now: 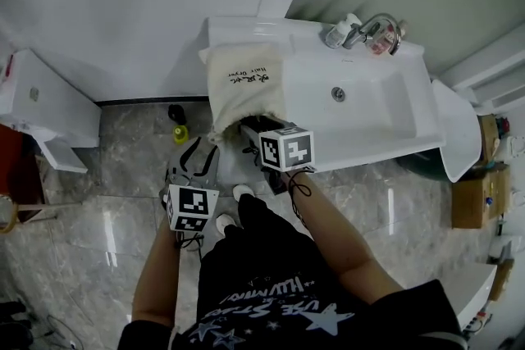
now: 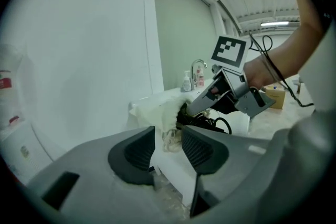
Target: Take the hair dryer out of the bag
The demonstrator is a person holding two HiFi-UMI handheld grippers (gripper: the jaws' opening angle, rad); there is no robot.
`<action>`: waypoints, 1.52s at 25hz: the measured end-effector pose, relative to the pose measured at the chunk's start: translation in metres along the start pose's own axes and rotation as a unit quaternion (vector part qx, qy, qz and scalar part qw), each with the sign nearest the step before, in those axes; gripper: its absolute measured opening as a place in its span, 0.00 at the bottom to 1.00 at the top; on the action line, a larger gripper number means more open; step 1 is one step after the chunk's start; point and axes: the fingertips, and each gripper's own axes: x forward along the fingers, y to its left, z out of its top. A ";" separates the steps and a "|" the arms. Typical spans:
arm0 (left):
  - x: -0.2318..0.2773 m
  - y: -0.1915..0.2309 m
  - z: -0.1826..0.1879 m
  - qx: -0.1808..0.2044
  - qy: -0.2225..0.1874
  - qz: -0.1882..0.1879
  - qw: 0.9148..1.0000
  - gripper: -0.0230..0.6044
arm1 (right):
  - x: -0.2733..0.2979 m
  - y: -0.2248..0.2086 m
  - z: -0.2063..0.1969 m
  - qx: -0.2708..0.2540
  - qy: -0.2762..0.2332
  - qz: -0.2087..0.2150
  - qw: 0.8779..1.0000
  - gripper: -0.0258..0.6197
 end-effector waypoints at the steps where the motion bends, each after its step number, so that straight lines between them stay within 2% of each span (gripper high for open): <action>1: 0.007 -0.001 -0.002 -0.001 0.007 -0.007 1.000 0.32 | 0.004 -0.003 -0.001 -0.002 0.008 -0.001 1.000 0.39; 4: 0.025 -0.003 -0.005 0.003 0.030 -0.020 0.999 0.39 | 0.018 -0.011 -0.005 -0.002 0.037 -0.004 0.999 0.41; 9: 0.053 -0.003 -0.005 0.007 0.066 -0.015 0.998 0.39 | 0.036 -0.017 -0.014 -0.006 0.082 0.004 0.997 0.47; 13: 0.067 0.000 -0.012 0.020 0.107 -0.006 0.994 0.23 | 0.047 -0.020 -0.013 -0.008 0.101 0.006 0.995 0.49; 15: 0.071 -0.002 -0.014 0.020 0.115 -0.010 0.993 0.19 | 0.054 -0.021 -0.014 -0.004 0.112 0.008 0.994 0.52; 21: 0.076 -0.004 -0.016 0.004 0.120 -0.019 0.993 0.17 | 0.071 -0.021 -0.016 -0.026 0.146 0.015 0.989 0.57; 25: 0.076 -0.002 -0.018 0.000 0.123 -0.012 0.992 0.17 | 0.079 -0.015 -0.021 -0.048 0.174 0.041 0.983 0.59; 30: 0.080 0.004 -0.021 -0.017 0.131 -0.002 0.991 0.16 | 0.078 -0.020 -0.022 -0.047 0.188 0.072 0.978 0.51; 35: 0.082 0.009 -0.019 -0.022 0.132 0.006 0.991 0.15 | 0.071 -0.032 -0.022 -0.079 0.213 0.097 0.969 0.46; 38: 0.082 0.012 -0.018 -0.030 0.131 0.007 0.991 0.15 | 0.066 -0.033 -0.024 -0.066 0.210 0.109 0.969 0.45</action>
